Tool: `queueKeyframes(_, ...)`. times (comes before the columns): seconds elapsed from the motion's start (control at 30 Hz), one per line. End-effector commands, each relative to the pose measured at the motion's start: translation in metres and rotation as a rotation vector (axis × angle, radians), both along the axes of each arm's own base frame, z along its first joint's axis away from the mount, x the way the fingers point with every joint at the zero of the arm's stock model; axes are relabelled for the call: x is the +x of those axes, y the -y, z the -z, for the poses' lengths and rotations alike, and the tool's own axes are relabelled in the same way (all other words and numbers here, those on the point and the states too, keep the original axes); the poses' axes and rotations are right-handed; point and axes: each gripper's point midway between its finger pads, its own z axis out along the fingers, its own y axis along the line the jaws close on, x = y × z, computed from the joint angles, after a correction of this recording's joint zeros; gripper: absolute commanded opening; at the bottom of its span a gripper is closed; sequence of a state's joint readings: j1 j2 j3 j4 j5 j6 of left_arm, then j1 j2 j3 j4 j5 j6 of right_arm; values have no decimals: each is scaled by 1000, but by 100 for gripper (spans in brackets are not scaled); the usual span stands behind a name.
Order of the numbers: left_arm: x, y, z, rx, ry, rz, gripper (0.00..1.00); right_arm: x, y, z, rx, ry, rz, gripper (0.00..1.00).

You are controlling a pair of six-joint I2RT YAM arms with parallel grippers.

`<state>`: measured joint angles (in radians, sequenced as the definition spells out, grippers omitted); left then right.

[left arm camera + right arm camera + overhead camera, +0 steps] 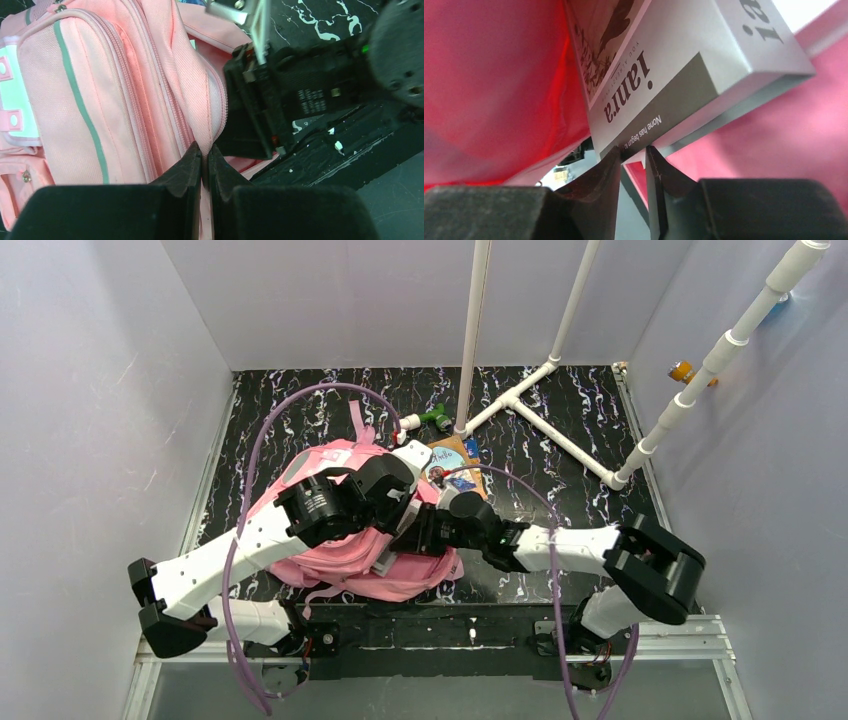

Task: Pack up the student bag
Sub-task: Place the book in the student bag.

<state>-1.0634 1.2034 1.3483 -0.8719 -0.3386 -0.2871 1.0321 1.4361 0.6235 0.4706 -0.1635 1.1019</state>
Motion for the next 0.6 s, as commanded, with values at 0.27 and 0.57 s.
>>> queueKeyframes(0.27, 8, 16, -13, -91, 47, -8, 0, 27, -23, -11, 28, 123, 23, 41)
queueKeyframes(0.57, 8, 16, -9, -86, 41, -9, 0, 54, -4, -4, 3, 110, 58, 50)
